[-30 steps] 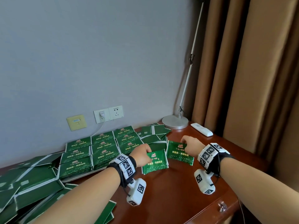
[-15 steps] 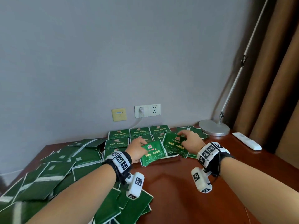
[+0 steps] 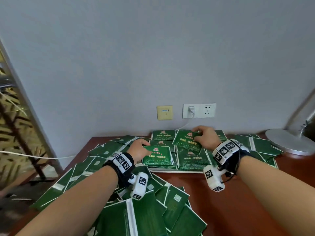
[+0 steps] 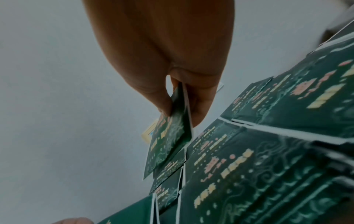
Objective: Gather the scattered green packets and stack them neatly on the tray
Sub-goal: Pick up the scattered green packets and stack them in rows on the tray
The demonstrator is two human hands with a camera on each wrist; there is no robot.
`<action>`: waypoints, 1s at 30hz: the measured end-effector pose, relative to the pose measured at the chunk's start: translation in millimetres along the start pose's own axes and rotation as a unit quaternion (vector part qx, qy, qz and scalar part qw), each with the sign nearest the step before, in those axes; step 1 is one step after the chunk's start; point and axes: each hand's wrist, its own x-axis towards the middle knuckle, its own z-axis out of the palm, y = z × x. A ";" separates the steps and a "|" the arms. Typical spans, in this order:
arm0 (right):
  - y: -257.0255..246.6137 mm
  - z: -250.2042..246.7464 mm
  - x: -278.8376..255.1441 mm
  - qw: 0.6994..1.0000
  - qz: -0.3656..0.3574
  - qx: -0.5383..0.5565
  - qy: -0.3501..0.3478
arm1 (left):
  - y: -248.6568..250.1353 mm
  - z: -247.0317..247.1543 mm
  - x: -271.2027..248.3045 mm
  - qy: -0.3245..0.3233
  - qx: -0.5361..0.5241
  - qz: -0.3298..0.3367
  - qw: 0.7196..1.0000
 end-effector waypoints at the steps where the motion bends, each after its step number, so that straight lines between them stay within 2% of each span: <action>1: -1.5 5.3 6.1 1.000 0.002 0.005 -0.011 | -2.5 -1.5 4.9 -0.004 0.001 -0.001 1.000; 6: -5.1 25.9 29.4 0.998 0.018 0.020 -0.057 | -3.6 -0.1 18.7 -0.042 0.041 0.005 0.998; 12: -5.4 36.1 48.6 0.995 0.052 0.035 -0.076 | -4.2 7.8 28.6 -0.085 0.104 0.011 0.991; 17: -9.1 40.7 61.3 0.994 0.067 0.023 -0.078 | 0.1 8.7 32.6 -0.076 0.162 0.044 0.983; 24: -17.0 55.2 74.2 0.988 0.065 0.042 -0.135 | 1.4 2.4 34.0 -0.096 0.226 0.075 0.967; 30: -25.6 74.2 82.9 0.986 0.048 -0.026 -0.160 | -4.5 0.7 38.3 -0.082 0.249 0.074 0.962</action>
